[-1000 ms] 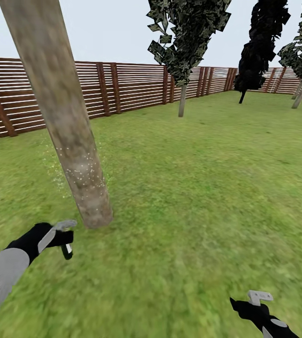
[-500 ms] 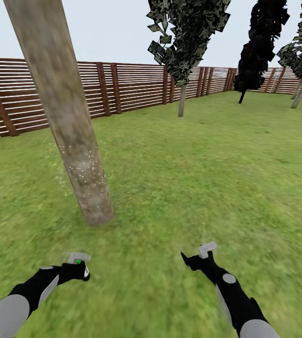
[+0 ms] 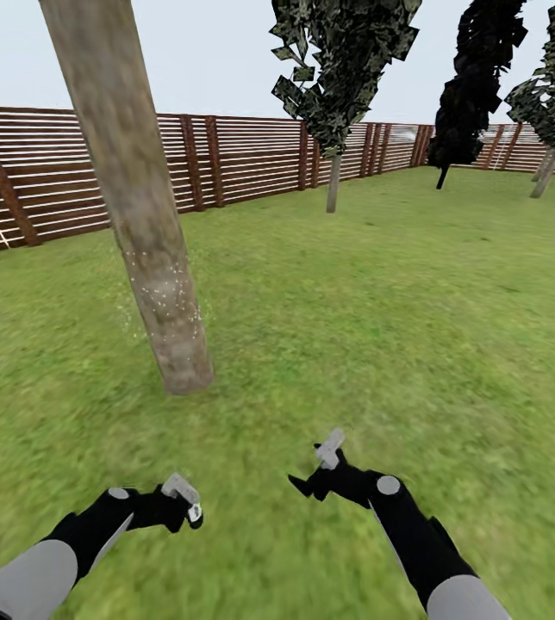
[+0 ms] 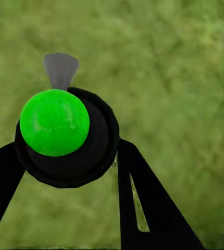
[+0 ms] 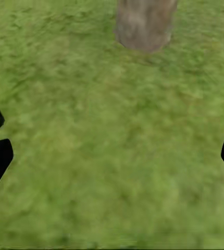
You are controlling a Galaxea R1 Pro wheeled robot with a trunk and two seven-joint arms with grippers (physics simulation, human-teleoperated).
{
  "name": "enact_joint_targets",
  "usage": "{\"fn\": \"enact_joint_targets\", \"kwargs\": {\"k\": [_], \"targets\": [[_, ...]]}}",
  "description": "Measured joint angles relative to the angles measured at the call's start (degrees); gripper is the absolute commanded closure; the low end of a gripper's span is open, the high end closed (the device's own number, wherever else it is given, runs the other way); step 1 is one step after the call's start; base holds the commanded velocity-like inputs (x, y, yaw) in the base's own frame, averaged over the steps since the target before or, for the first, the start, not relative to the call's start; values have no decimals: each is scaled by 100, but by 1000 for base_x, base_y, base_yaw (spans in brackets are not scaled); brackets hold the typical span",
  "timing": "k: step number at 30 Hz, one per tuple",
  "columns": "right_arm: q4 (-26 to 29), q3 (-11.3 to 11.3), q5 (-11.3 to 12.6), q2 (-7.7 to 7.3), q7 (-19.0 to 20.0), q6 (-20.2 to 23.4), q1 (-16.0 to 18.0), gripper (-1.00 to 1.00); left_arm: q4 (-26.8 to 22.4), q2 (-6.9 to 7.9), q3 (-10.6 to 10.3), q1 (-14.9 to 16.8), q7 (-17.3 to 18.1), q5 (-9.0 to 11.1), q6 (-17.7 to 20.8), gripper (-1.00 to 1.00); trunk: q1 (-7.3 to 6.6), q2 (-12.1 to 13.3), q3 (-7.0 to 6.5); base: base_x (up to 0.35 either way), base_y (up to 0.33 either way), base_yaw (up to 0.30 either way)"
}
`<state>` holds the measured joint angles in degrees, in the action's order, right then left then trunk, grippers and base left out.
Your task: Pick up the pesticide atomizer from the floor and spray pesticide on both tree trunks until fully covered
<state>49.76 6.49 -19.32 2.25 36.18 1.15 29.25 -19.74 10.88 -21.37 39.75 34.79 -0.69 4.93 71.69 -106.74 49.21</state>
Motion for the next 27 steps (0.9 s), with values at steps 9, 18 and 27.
{"fn": "enact_joint_targets", "kwargs": {"k": [9, 18, 27], "targets": [[931, 702, -31, 47, 1450, 742, 37, -100, -20, -4, -25, 6, 1042, -924, -189, 100, 0, 0, 0, -75, 0, 0], [836, 740, -28, 66, 1457, 735, 37, -100, -21, -68, -69, -3, 1627, -1907, -507, 100, 0, 0, 0, 0, 0, 0], [813, 1011, -40, 65, 1462, 737, 37, -100, -550, -177, -51, -2, 2191, -2817, -535, 100, 0, 0, 0, 0, 0, 0]]}}
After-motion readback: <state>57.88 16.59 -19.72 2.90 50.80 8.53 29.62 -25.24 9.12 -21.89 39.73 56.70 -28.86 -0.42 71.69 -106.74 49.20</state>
